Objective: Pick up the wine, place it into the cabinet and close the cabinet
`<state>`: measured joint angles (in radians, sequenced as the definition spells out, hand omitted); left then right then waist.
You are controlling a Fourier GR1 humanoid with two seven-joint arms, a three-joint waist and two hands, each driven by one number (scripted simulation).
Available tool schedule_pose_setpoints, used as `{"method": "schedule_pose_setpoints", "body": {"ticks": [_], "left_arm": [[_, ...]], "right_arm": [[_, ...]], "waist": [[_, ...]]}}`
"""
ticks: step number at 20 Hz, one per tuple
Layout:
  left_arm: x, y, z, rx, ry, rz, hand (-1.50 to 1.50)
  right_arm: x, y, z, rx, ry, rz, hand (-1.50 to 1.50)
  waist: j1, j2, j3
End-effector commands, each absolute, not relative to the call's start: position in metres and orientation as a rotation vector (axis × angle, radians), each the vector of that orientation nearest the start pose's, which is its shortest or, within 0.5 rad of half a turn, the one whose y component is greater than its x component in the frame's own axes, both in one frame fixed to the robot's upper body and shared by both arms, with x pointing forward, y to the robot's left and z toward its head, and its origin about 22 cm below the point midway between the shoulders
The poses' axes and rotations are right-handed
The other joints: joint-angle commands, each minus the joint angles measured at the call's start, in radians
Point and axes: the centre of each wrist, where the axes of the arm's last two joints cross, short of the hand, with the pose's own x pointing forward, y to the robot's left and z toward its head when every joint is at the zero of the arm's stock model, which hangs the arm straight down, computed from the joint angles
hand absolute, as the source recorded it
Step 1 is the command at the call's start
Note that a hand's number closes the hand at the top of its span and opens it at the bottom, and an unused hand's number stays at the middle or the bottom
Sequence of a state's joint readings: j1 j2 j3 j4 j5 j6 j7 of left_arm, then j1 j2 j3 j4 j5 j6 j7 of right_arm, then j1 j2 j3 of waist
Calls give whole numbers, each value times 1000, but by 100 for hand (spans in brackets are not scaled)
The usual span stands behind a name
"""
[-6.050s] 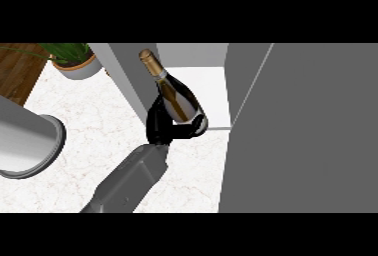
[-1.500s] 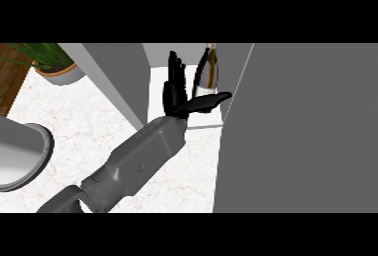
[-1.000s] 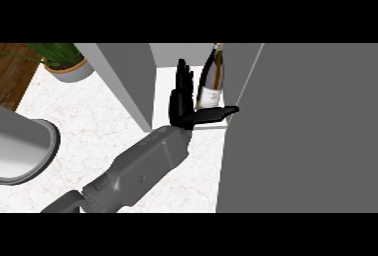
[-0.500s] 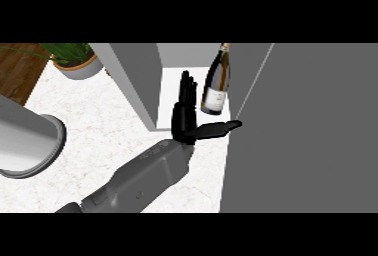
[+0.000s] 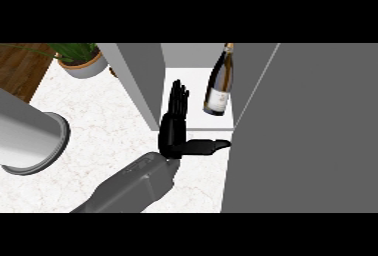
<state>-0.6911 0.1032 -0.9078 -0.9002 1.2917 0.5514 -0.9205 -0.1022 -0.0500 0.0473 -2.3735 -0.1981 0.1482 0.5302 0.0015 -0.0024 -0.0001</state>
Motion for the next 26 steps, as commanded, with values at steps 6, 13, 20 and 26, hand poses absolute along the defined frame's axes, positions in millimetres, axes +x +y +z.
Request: {"method": "schedule_pose_setpoints", "body": {"ticks": [6, 13, 20, 26], "left_arm": [[255, 86, -1, -445, -1818, 137, -150], [233, 123, 17, -480, -1824, 95, -150], [193, 163, 33, -528, -1836, 56, 150], [170, 222, 36, -544, -1813, 66, 150]], "right_arm": [[178, -228, 190, 225, -1929, 272, -150], [156, -227, 185, 334, -1889, 419, 150], [163, -226, 188, 405, -1883, 615, 150], [138, -203, 185, 589, -1819, 638, 150]], "waist": [[8, -2, 1], [1, -2, 1], [6, -1, 1], [13, -3, 0]]}}
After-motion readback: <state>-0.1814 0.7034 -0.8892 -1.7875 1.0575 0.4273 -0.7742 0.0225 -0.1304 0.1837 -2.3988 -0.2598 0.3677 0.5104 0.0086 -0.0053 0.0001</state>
